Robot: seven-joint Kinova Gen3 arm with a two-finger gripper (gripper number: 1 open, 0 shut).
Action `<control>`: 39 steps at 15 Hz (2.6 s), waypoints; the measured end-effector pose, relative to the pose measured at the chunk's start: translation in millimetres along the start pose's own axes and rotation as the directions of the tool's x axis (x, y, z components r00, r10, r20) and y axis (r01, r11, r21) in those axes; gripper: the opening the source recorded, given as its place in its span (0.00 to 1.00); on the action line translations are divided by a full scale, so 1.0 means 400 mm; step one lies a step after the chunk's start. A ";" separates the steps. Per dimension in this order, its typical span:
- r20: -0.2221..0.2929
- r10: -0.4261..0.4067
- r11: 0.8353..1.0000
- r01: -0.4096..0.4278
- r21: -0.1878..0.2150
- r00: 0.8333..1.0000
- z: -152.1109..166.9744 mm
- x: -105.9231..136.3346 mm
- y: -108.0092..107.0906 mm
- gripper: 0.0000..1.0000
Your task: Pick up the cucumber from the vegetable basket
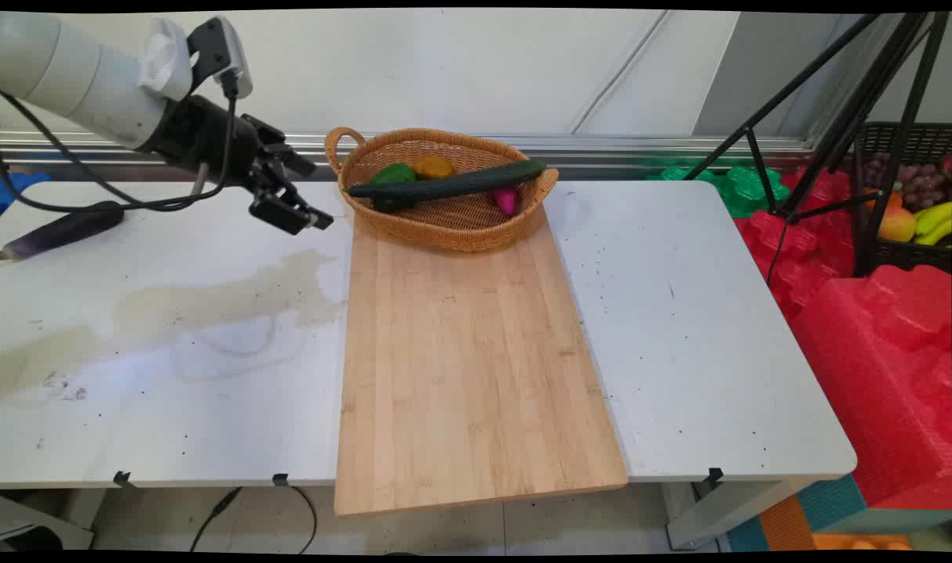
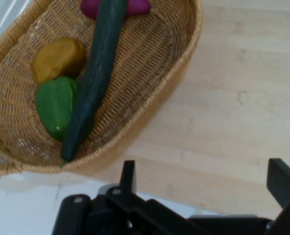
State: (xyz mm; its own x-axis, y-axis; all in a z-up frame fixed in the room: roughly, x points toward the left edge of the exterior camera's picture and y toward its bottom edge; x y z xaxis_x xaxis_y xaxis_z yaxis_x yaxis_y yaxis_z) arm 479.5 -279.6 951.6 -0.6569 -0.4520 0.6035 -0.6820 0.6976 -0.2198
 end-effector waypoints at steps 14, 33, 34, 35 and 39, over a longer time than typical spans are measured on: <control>-0.091 0.025 0.999 -0.021 0.043 0.996 0.194 0.220 -0.103 1.00; 0.096 0.138 0.990 -0.137 -0.022 0.986 0.619 0.305 -0.213 1.00; 0.099 0.140 0.990 -0.138 -0.024 0.985 0.627 0.305 -0.213 1.00; 0.105 0.141 0.990 -0.139 -0.026 0.984 0.638 0.305 -0.213 1.00; 0.128 0.141 0.990 -0.139 -0.021 0.982 0.670 0.305 -0.212 0.00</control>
State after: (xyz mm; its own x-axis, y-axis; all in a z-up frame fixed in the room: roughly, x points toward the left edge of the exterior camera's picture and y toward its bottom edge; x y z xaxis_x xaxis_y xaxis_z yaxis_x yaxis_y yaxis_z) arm 371.0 -542.9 838.5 -0.7819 -0.4169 0.4634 -0.5770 0.7654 -0.2850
